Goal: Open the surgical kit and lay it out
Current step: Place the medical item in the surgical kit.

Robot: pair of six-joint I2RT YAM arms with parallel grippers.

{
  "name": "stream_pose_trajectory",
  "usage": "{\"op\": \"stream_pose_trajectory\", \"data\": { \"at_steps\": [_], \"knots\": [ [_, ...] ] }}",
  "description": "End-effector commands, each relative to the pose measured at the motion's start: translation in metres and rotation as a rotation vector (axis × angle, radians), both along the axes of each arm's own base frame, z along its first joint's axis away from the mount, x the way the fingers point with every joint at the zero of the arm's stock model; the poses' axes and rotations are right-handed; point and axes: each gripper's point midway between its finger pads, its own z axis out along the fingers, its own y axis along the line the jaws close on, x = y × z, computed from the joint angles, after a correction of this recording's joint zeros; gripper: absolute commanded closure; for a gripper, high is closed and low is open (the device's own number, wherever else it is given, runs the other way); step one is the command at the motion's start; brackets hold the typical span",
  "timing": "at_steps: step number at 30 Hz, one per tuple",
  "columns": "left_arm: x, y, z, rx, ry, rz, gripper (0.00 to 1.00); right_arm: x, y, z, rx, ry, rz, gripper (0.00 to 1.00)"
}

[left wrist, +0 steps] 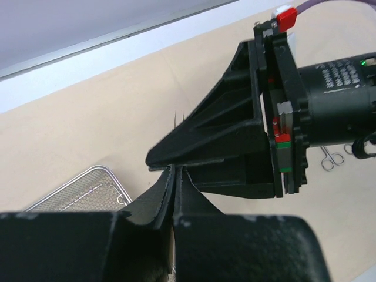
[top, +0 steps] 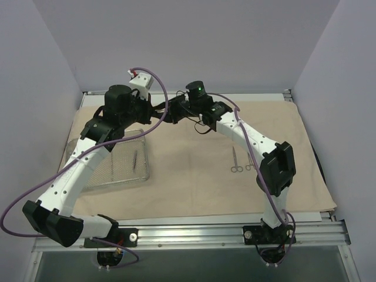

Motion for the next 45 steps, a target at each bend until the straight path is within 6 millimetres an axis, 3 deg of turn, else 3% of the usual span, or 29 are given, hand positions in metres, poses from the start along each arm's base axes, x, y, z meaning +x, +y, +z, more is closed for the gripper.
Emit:
{"op": "stream_pose_trajectory", "data": {
  "at_steps": [1, 5, 8, 9, 10, 11, 14, 15, 18, 21, 22, 23, 24, 26, 27, 32, 34, 35, 40, 45],
  "knots": [
    [-0.002, -0.001, 0.037, -0.055, -0.096, 0.004, 0.98, -0.001, 0.008, -0.006, 0.031, 0.011, -0.019, 0.78],
    [-0.003, -0.002, 0.035, -0.054, -0.09, -0.005, 0.98, -0.001, 0.013, -0.004, 0.059, 0.009, -0.009, 1.0],
    [-0.006, -0.001, 0.032, -0.051, -0.076, -0.01, 0.95, 0.005, 0.011, -0.003, 0.059, -0.006, -0.011, 1.0],
    [-0.007, 0.0, 0.031, -0.052, -0.074, -0.008, 0.85, 0.006, 0.009, -0.005, 0.038, -0.028, -0.002, 1.0],
    [-0.011, 0.002, 0.032, -0.048, -0.074, -0.006, 0.6, 0.011, 0.007, -0.003, 0.023, -0.051, -0.002, 1.0],
    [-0.012, 0.004, 0.033, -0.047, -0.076, -0.003, 0.49, 0.016, -0.002, -0.01, -0.014, -0.047, -0.006, 1.0],
    [-0.021, 0.009, 0.031, -0.033, -0.077, -0.016, 0.25, 0.029, -0.018, -0.014, -0.096, -0.156, 0.028, 1.0],
    [-0.022, 0.01, 0.03, -0.032, -0.072, -0.019, 0.23, 0.038, -0.029, -0.014, -0.11, -0.195, 0.026, 1.0],
    [-0.028, 0.006, 0.02, -0.055, -0.032, -0.073, 0.22, 0.051, -0.051, -0.024, -0.169, -0.329, 0.103, 1.0],
    [-0.034, -0.006, 0.007, -0.123, 0.042, -0.159, 0.27, 0.049, -0.071, -0.031, -0.174, -0.45, 0.157, 1.0],
    [-0.034, -0.011, 0.002, -0.152, 0.075, -0.187, 0.28, 0.052, -0.079, -0.024, -0.128, -0.5, 0.162, 1.0],
    [-0.042, -0.023, -0.002, -0.192, 0.114, -0.275, 0.3, 0.053, -0.081, -0.002, -0.07, -0.611, 0.151, 1.0],
    [-0.045, -0.029, -0.005, -0.217, 0.144, -0.321, 0.33, 0.053, -0.086, -0.01, -0.069, -0.628, 0.156, 1.0],
    [-0.042, -0.04, -0.012, -0.275, 0.198, -0.387, 0.35, 0.05, -0.089, 0.009, -0.027, -0.757, 0.175, 1.0],
    [-0.05, -0.049, -0.012, -0.315, 0.228, -0.463, 0.35, 0.05, -0.089, 0.014, -0.041, -0.817, 0.191, 1.0],
    [-0.042, -0.071, -0.013, -0.445, 0.31, -0.559, 0.32, 0.042, -0.084, 0.046, -0.017, -1.002, 0.199, 1.0],
    [-0.035, -0.074, -0.012, -0.465, 0.321, -0.548, 0.32, 0.045, -0.085, 0.053, -0.048, -1.025, 0.186, 1.0],
    [-0.032, -0.074, -0.012, -0.461, 0.316, -0.531, 0.32, 0.046, -0.085, 0.046, -0.076, -0.985, 0.188, 1.0],
    [-0.009, -0.062, -0.016, -0.346, 0.265, -0.387, 0.32, 0.058, -0.084, 0.034, -0.191, -0.905, 0.17, 1.0],
    [0.009, -0.05, -0.017, -0.253, 0.229, -0.264, 0.34, 0.057, -0.08, 0.038, -0.222, -0.869, 0.17, 1.0]
  ]
}}
